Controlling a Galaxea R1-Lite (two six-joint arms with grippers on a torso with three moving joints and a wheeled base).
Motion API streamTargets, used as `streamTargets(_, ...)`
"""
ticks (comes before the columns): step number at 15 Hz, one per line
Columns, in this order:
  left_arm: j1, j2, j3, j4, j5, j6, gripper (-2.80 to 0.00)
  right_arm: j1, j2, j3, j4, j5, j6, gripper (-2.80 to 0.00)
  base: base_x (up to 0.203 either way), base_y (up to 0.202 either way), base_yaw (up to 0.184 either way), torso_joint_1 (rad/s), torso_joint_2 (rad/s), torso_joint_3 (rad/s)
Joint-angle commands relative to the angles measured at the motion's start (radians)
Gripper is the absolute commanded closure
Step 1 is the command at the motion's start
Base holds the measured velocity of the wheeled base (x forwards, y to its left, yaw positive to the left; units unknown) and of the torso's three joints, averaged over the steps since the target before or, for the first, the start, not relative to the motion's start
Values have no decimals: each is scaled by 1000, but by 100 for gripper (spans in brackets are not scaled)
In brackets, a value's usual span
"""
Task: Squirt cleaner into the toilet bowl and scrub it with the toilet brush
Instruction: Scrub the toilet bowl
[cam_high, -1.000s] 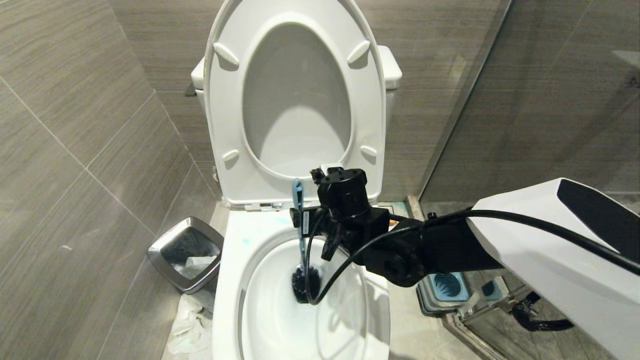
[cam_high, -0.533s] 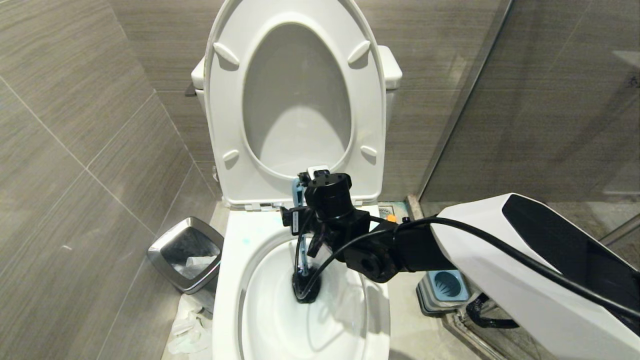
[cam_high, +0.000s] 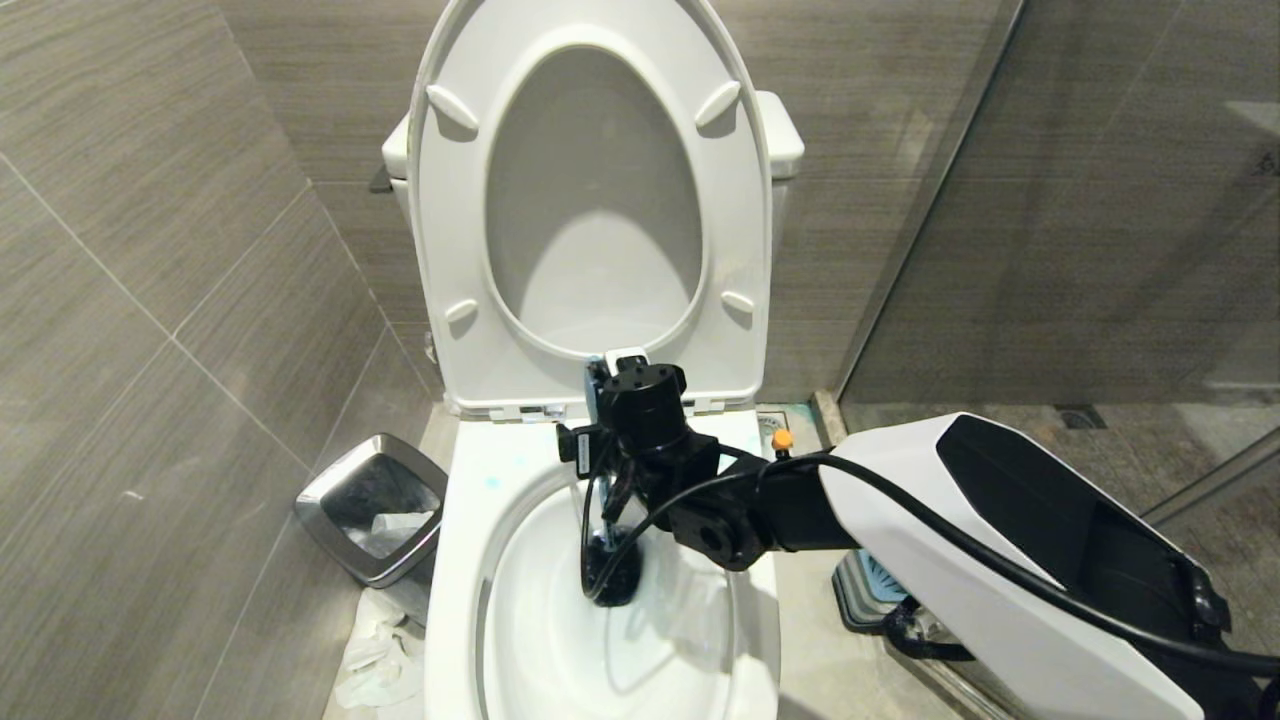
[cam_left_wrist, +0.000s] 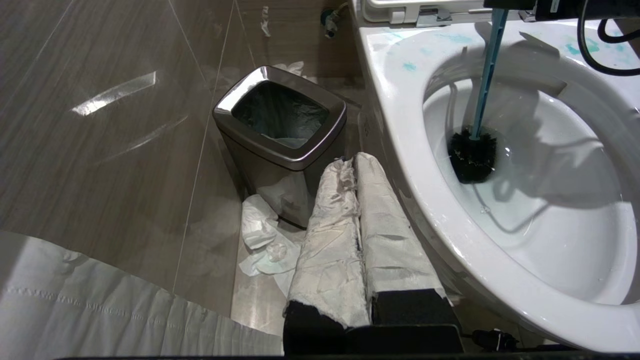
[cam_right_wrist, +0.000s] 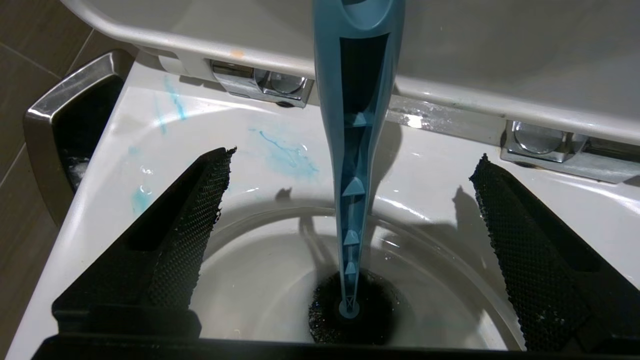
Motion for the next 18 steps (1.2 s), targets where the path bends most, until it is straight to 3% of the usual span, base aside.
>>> streamTargets(1,0,1,2,0,-1,-1,0,-4,26,-32,-3,-3,1,-280,0,0,0,0,0,0)
streamTargets(2,0,1,2,0,-1,0,0,-6,34,-51,-4,-3,2,-280,0,0,0,0,0,0)
streamTargets(3,0,1,2,0,-1,0,0,-7,49,-77,-5,-5,2,0,0,0,0,0,0,0)
streamTargets(5,0,1,2,0,-1,1,0,-15,77,-127,-3,-20,1,0,0,0,0,0,0,0)
streamTargets(13,0,1,2,0,-1,1,0,-19,39,-113,-5,-12,6,0,0,0,0,0,0,0)
streamTargets(18,0,1,2,0,-1,-1,0,-13,-85,72,-3,16,-2,0,0,0,0,0,0,0)
